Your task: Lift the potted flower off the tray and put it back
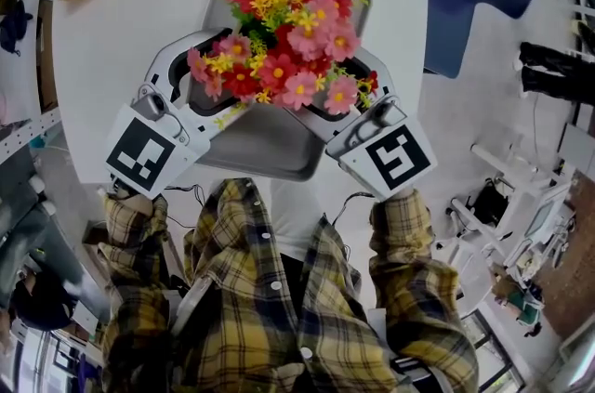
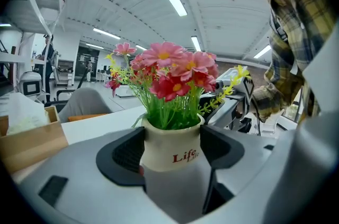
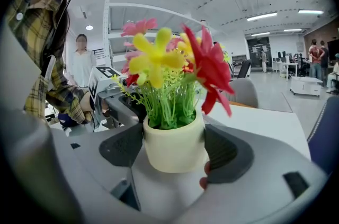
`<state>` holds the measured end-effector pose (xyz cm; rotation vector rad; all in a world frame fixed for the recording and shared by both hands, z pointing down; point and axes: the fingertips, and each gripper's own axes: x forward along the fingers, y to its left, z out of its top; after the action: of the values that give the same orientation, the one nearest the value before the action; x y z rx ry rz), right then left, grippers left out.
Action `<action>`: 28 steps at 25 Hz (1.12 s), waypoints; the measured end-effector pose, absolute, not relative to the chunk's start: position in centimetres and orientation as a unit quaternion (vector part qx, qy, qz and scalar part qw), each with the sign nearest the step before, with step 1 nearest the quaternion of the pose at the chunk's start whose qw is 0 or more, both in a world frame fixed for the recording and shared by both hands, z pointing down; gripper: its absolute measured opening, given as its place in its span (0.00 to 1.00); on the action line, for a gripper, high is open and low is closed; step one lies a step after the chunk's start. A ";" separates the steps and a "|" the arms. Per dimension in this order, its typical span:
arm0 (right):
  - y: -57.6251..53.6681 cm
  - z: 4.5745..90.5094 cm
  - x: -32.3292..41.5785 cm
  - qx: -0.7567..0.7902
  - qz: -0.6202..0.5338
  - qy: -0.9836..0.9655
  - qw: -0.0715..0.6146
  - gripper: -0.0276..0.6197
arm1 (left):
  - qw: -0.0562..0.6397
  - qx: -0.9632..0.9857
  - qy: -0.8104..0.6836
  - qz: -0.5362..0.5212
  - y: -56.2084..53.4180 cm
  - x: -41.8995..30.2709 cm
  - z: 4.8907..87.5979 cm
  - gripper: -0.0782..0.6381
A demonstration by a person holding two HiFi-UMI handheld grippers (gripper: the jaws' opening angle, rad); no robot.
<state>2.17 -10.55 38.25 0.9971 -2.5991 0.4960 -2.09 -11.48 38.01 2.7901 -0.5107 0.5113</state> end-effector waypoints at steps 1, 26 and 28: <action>-10.6 38.2 2.1 0.348 0.172 -0.908 0.157 0.58 | 0.130 0.960 -0.177 0.176 -11.5 -2.1 38.0 0.58; -10.5 41.1 2.3 0.377 0.163 -0.896 0.167 0.58 | 0.072 0.960 -0.179 0.205 -11.4 -1.7 40.4 0.56; -10.8 41.7 2.2 0.379 0.168 -0.894 0.171 0.58 | 0.058 0.958 -0.178 0.216 -11.6 -1.8 40.8 0.56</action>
<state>2.22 -10.80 41.67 1.0751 -2.5382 0.4776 -1.78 -11.65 40.78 2.9052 -0.5396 0.6533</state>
